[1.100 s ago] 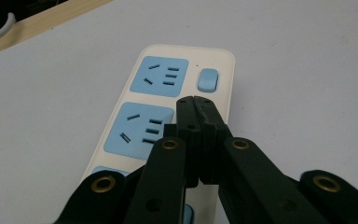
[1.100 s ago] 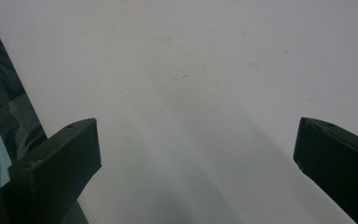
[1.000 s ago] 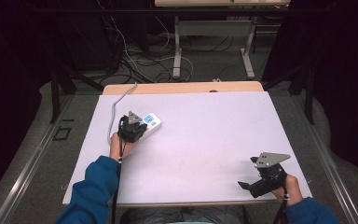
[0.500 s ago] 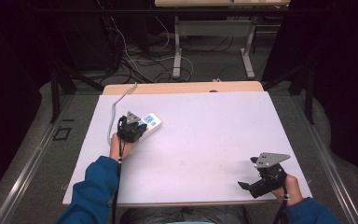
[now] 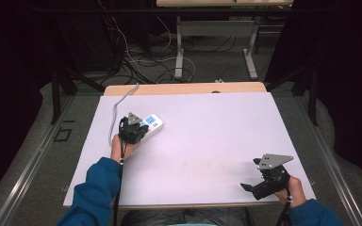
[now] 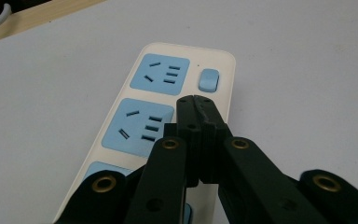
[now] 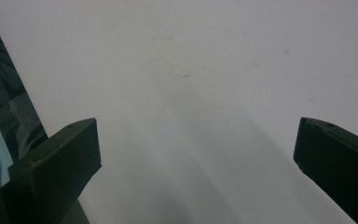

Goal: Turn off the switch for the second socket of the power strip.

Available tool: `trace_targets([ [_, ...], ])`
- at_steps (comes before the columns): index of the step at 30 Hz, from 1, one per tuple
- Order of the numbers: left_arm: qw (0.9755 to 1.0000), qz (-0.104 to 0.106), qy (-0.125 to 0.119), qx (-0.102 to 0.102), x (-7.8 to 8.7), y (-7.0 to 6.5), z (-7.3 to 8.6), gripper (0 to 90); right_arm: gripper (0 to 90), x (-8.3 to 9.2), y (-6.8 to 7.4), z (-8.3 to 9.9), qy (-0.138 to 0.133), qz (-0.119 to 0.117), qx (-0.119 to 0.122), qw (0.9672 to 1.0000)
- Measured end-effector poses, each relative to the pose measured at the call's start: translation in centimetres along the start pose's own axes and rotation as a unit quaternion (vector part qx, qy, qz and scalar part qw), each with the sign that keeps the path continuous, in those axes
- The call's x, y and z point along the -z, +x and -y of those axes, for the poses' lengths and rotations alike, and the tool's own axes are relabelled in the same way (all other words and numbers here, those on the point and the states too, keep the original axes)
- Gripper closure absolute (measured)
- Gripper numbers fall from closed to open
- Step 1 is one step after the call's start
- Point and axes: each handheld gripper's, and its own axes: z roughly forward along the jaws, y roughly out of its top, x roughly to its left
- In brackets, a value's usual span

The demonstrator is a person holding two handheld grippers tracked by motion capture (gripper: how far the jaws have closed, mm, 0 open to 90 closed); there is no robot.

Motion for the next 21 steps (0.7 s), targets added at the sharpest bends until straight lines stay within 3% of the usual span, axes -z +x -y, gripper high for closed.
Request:
trace_targets([
  [21, 0.9999, 0.007, 0.003, 0.012, -0.06, 0.16, 0.07, 90.0, 0.0, 0.05, -0.01, 0.0, 0.004, -0.001, 0.003, 1.0],
])
